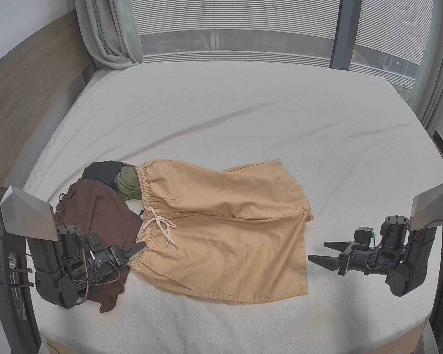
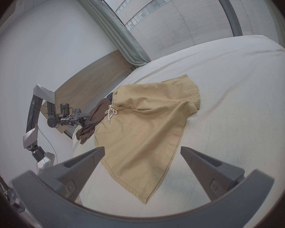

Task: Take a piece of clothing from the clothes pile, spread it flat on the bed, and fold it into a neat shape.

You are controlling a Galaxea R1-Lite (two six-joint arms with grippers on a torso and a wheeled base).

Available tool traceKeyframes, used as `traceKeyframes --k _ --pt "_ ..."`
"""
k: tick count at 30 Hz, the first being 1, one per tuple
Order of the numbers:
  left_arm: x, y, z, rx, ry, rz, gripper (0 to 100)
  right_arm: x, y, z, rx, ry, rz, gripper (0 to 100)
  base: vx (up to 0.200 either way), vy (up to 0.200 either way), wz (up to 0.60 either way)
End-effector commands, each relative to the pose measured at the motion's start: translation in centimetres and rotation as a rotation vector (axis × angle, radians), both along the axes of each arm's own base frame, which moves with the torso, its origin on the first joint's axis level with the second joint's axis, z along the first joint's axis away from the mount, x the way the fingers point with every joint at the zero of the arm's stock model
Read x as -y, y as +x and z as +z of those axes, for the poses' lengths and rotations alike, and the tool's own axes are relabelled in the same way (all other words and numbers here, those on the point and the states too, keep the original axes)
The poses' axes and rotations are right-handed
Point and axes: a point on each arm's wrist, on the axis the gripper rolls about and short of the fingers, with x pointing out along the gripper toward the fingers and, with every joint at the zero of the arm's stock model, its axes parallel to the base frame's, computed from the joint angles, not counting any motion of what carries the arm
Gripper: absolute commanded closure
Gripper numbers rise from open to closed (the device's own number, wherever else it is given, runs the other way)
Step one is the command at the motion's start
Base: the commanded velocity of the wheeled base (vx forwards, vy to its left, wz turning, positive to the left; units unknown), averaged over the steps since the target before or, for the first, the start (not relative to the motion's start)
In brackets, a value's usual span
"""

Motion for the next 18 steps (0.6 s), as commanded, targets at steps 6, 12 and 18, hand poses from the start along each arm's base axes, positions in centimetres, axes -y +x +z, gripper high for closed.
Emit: traceKeyframes --k 6,12,18 --pt "-0.3 -0.6 -2.2 -0.072 0.022 -0.002 0 0.0 0.1 -0.4 -0.008 -0.002 0.001 0 0.0 0.0 0.0" --pt "0.0 -0.7 -3.1 -0.098 0.023 -0.011 0 0.2 0.1 -0.4 -0.007 -0.004 -0.006 0 0.0 0.0 0.0" --pt "0.2 -0.6 -3.1 -0.097 0.02 -0.017 0 0.2 0.1 -0.5 -0.009 -0.004 -0.006 0 0.0 0.0 0.0"
